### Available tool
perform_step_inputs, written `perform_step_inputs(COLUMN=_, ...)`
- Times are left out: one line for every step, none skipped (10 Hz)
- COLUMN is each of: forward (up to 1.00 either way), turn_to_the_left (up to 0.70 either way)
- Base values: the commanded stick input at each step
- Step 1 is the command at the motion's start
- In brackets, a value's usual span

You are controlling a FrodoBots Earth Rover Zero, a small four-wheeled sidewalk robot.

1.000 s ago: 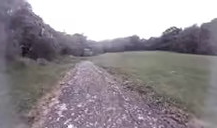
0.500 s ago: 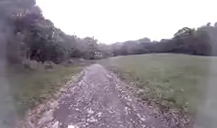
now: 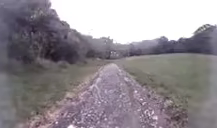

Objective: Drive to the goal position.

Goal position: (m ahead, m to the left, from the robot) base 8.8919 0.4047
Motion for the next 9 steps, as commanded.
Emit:
perform_step_inputs(forward=0.85, turn_to_the_left=0.0)
perform_step_inputs(forward=0.85, turn_to_the_left=0.0)
perform_step_inputs(forward=0.85, turn_to_the_left=0.0)
perform_step_inputs(forward=0.85, turn_to_the_left=-0.03)
perform_step_inputs(forward=0.85, turn_to_the_left=-0.09)
perform_step_inputs(forward=0.85, turn_to_the_left=-0.25)
perform_step_inputs(forward=0.85, turn_to_the_left=-0.34)
perform_step_inputs(forward=0.85, turn_to_the_left=-0.34)
perform_step_inputs(forward=0.85, turn_to_the_left=-0.34)
